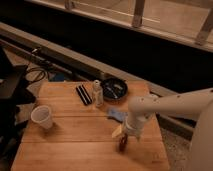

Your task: Drag the pepper across the table

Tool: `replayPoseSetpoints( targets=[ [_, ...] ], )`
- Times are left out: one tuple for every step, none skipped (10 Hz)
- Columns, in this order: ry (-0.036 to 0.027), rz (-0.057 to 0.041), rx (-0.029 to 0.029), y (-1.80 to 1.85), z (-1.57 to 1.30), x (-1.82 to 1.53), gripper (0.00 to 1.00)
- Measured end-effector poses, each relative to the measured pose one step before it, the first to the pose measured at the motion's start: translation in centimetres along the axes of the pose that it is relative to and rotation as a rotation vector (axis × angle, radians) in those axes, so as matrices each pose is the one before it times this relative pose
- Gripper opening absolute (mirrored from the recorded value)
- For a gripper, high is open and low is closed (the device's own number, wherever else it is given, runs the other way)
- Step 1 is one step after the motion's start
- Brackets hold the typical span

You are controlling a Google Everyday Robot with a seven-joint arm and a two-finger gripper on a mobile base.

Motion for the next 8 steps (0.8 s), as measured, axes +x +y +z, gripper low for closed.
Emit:
replayPoseSetpoints(
  targets=[
    [0.00417, 0.00608, -0.017, 0.011, 0.107, -0.139, 0.8],
    [0.02135, 0.0098, -0.02487, -0.462, 0.49, -0.394, 0.8],
    [0.01926, 0.01616, -0.02282, -0.754, 0.535, -0.921, 0.8],
    [0.01242, 0.00436, -0.00863, -0.195, 0.274, -0.6, 0.8],
    [0.01059, 0.00468, -0.00198, -0.166, 0.387, -0.252, 0.8],
    [0.00971, 0.01072, -0.00156, -0.374, 0.327, -0.145, 0.8],
    [0.01504, 0.01389, 0.0001, -0.542, 0.825, -0.258, 0.8],
    [0.01111, 0.00404, 0.00419, -0.09, 0.611, -0.08, 0.8]
  ],
)
